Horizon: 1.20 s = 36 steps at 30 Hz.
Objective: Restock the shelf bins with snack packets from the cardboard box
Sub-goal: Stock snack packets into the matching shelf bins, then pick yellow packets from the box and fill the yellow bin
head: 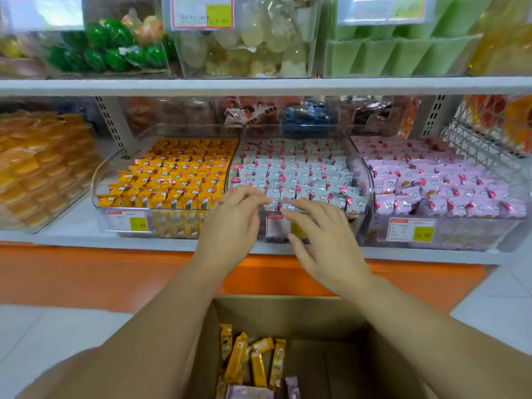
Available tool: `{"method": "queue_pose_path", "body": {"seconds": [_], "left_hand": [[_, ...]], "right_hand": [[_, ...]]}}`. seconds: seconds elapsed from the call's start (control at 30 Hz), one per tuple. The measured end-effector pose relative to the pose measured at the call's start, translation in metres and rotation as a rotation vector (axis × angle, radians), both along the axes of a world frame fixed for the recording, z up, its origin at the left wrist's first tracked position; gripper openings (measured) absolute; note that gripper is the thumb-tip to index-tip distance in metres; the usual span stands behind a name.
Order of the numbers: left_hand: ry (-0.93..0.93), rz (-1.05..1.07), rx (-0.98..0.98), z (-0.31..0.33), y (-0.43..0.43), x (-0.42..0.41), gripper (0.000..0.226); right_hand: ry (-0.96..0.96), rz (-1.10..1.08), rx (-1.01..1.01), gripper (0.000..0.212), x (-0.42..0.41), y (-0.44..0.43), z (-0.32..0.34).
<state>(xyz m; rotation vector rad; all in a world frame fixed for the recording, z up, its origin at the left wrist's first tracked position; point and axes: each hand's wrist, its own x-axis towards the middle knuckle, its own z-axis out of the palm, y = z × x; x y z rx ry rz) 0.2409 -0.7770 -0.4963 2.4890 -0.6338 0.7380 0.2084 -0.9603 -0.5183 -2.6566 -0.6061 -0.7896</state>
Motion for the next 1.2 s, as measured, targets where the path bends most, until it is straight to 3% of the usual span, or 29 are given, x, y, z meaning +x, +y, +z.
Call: {"method": "queue_pose_path", "body": {"seconds": [0.07, 0.2, 0.33, 0.43, 0.53, 0.73, 0.9, 0.97, 1.1, 1.2], "left_hand": [[-0.03, -0.016, -0.063, -0.011, 0.008, -0.014, 0.027], [0.122, -0.006, -0.109, -0.057, 0.011, -0.05, 0.024], [0.466, 0.164, -0.053, -0.103, 0.005, -0.09, 0.02], [0.725, 0.268, -0.272, -0.164, 0.007, -0.094, 0.025], [1.02, 0.4, -0.31, -0.218, 0.009, -0.085, 0.031], [1.344, 0.564, -0.327, -0.293, 0.012, -0.077, 0.041], [1.36, 0.631, -0.157, -0.324, 0.008, -0.071, 0.055], [1.372, 0.597, -0.223, -0.325, 0.005, -0.07, 0.053], [1.425, 0.494, -0.308, -0.33, -0.002, -0.071, 0.082], [1.516, 0.45, -0.433, -0.333, -0.01, -0.067, 0.085]], "right_hand": [[0.022, 0.06, 0.067, 0.035, -0.014, 0.0, -0.009], [0.146, 0.055, 0.173, 0.028, -0.042, -0.002, -0.054], [0.425, -0.078, 0.349, 0.021, -0.069, 0.001, -0.113], [0.658, -0.153, 0.378, 0.027, -0.077, 0.002, -0.155], [0.941, -0.238, 0.445, 0.03, -0.072, 0.001, -0.193], [1.297, -0.298, 0.518, 0.038, -0.062, 0.015, -0.26], [1.534, -0.316, 0.677, 0.039, -0.056, 0.028, -0.3], [1.548, -0.312, 0.777, 0.042, -0.055, 0.032, -0.312], [1.544, -0.348, 0.922, 0.046, -0.051, 0.032, -0.326], [1.578, -0.377, 1.028, 0.056, -0.05, 0.03, -0.328]]}}
